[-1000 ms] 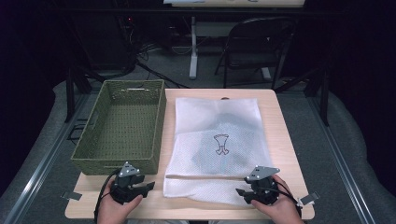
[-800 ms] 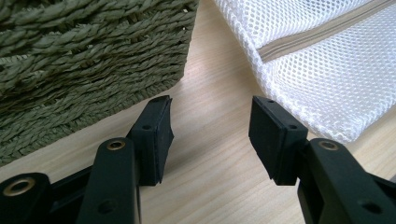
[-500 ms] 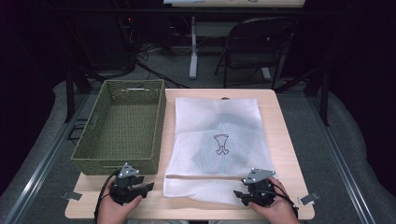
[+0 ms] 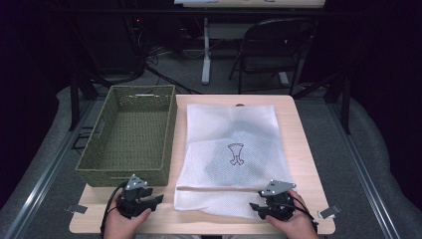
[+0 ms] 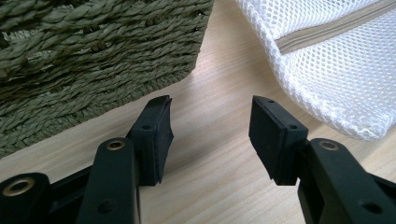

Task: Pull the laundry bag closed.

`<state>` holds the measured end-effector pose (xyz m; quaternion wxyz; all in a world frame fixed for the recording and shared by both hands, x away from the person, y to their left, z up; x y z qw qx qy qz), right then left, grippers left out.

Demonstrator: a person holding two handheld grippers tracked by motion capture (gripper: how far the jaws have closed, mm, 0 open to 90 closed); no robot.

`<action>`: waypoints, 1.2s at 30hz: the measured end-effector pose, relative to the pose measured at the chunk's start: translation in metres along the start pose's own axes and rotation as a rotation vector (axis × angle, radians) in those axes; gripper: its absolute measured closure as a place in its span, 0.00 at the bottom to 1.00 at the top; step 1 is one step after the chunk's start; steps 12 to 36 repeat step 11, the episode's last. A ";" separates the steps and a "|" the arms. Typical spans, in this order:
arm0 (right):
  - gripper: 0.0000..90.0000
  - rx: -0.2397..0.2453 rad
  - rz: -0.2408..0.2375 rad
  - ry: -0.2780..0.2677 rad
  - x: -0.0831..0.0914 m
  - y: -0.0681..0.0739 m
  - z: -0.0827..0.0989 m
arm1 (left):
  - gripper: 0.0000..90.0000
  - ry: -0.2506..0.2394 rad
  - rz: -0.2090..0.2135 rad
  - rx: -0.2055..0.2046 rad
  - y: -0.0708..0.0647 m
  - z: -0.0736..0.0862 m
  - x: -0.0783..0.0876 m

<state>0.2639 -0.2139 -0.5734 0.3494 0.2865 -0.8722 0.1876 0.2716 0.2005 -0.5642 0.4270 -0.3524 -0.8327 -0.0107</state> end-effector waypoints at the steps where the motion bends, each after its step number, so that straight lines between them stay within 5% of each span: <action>1: 0.52 -0.003 0.000 -0.001 0.000 0.000 0.000 | 0.55 0.000 -0.001 0.000 0.000 0.000 0.000; 36: 0.51 -0.007 0.010 -0.016 0.000 -0.002 0.001 | 0.54 0.001 -0.001 -0.004 0.000 0.000 -0.001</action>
Point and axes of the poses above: each handheld gripper's, and its own axes: x roughly backward along the jaws, z roughly out of its underside, y roughly to its left, the point moved 2 cm from there along -x, roughly forward along the jaws, and after that the axes turned 10 degrees about z, right-handed, at the moved point
